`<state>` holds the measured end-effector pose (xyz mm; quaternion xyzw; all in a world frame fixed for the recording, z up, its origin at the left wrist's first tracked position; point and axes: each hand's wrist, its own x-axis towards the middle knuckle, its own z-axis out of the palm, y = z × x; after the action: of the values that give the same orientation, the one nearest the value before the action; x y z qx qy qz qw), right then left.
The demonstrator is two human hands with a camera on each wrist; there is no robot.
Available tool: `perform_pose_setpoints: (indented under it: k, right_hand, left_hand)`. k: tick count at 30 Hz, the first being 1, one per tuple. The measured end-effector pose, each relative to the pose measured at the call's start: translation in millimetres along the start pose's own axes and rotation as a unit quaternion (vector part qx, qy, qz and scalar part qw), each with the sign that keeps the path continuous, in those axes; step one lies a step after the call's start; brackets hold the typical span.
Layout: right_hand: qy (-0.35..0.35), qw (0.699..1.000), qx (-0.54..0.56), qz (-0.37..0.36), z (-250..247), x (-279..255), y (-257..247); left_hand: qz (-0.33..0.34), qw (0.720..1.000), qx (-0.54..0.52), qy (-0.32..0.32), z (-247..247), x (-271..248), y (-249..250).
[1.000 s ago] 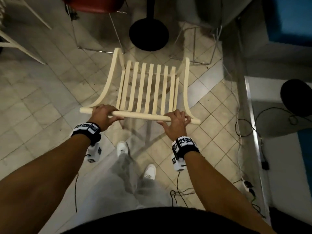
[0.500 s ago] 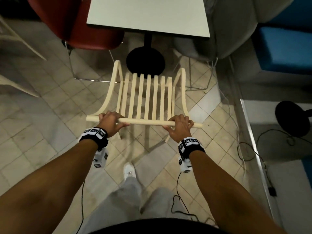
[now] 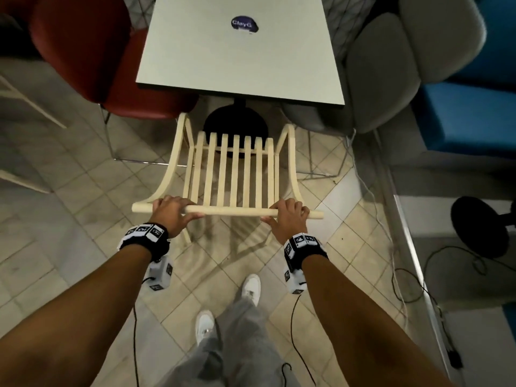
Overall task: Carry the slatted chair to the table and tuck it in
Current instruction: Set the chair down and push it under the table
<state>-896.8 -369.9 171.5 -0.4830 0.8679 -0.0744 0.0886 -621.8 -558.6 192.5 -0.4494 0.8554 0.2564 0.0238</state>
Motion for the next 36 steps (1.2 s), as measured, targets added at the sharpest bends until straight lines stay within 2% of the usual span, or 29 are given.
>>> perform_pose_setpoints:
  k: [6,11,14,24,30,36]
  right_hand:
    - [-0.008,1.000,-0.020,-0.019,-10.7,41.5,-2.4]
    - [-0.046,0.998,-0.030,-0.021,-17.5,65.5,7.1]
    - [-0.039,0.998,-0.021,-0.036,-20.8,66.7,11.2]
    - [0.022,0.999,-0.039,-0.031,-23.5,57.0,3.1]
    - [-0.017,0.999,-0.041,-0.011,-29.1,77.9,-0.5]
    - [-0.020,0.999,-0.023,-0.010,-29.0,74.8,2.7]
  left_hand:
    - [-0.021,0.998,0.021,0.055,-7.3,33.3,0.9]
    - [-0.032,0.999,0.022,0.035,-10.4,55.6,10.4]
    - [-0.040,0.999,0.003,0.009,-12.3,60.2,9.9]
    - [-0.008,0.999,-0.034,0.031,-15.2,61.9,5.0]
    - [-0.005,1.000,-0.028,0.007,-26.8,87.6,4.8]
    - [-0.017,0.999,-0.032,0.025,-28.3,81.9,12.6]
